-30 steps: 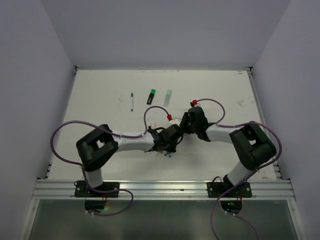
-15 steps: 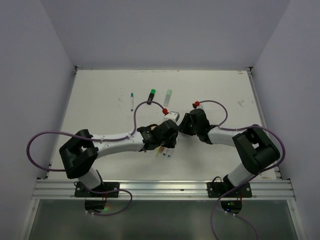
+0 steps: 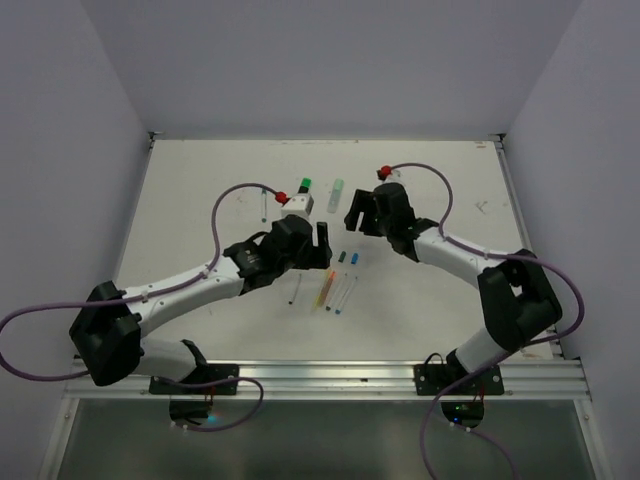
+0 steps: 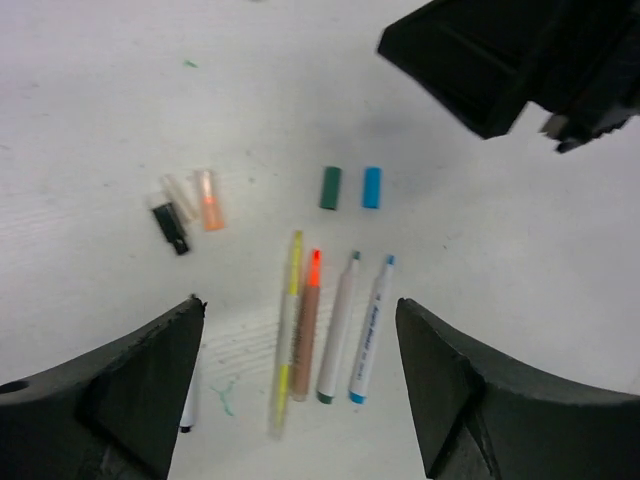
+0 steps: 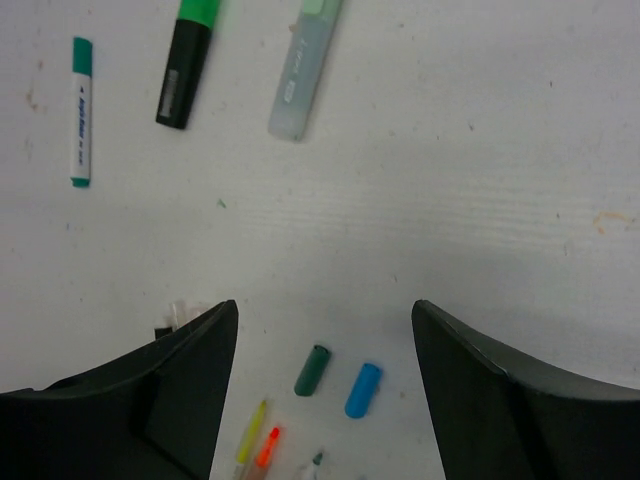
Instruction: Open the pen caps
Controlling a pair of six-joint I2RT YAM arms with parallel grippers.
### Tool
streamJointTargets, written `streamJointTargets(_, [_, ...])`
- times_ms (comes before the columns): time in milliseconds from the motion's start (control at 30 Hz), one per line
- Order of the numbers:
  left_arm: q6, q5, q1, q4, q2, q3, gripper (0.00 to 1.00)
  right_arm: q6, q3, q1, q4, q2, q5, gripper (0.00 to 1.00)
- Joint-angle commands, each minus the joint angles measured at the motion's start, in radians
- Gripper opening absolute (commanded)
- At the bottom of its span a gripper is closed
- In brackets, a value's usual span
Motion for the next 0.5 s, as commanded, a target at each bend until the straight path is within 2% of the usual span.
streamJointTargets(0, [0.037,-0.051,0.092,0.000,-0.084,-0.049,0.82,-0.081,0.138,0.003,-0.035,0.078,0.063,0.76])
streamJointTargets(33, [0.050,-0.060,0.107,-0.005,-0.095,-0.069,0.89,-0.089,0.161,0.003,-0.035,0.098,0.064,0.76])
streamJointTargets(133, [0.062,-0.057,0.173,-0.014,-0.138,-0.116,1.00,-0.101,0.267,0.003,-0.079,0.190,0.078,0.76])
streamJointTargets(300, [0.082,0.023,0.297,0.017,-0.192,-0.204,1.00,-0.120,0.451,0.009,-0.130,0.336,0.139,0.76])
streamJointTargets(467, [0.093,0.063,0.348,0.044,-0.210,-0.278,1.00,-0.134,0.629,0.027,-0.216,0.500,0.201,0.75])
